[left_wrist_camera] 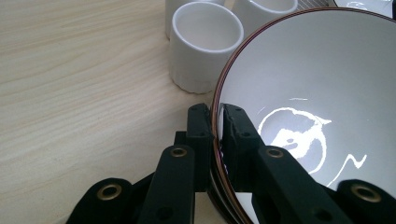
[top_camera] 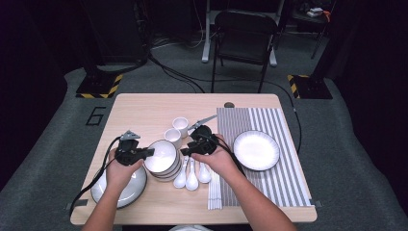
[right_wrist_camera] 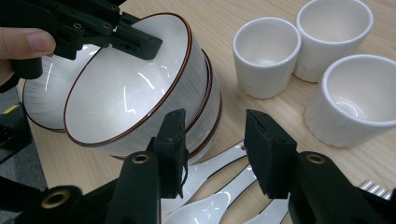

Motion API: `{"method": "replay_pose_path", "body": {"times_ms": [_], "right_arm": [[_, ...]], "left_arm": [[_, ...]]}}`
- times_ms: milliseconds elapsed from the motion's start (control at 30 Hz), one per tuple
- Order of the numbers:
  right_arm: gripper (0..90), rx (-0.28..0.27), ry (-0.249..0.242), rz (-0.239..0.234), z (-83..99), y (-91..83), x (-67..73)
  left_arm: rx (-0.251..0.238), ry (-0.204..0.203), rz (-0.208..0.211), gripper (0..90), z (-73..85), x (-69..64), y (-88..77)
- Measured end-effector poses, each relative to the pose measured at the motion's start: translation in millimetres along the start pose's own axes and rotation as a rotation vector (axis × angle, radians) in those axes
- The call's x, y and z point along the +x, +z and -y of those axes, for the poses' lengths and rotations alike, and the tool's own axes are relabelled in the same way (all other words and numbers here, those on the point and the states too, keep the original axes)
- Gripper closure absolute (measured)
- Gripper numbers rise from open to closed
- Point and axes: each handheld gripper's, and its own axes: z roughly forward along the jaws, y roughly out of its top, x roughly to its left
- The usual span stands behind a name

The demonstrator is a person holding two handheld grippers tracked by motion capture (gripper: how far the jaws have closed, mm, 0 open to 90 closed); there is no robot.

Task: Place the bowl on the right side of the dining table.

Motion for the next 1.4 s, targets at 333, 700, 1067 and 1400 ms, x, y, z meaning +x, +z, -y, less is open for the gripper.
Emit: {"method": "replay_pose_path", "body": {"times_ms": [333,700,1067,1400], "right_arm": [[58.5,0.005,-0.013,-0.020,4.6,2.0,4.7],[57.2,0.023,-0.038,-0.044,11.1,8.2,14.8],[57.4,0.022,-0.061,-0.051,12.2,6.7,17.1],[56.2,0.001,-0.031,-0.068,8.5,3.3,15.4]], "left_arm": [[0.022,-0.003,0.007,82.7,-1.5,1.9,-2.1],[0.025,-0.028,0.015,82.9,-1.9,2.9,-1.9],[0.004,-0.103,0.072,85.3,-3.7,9.4,-10.8],[0.021,-0.087,0.049,85.5,-5.0,7.0,-10.7]]}}
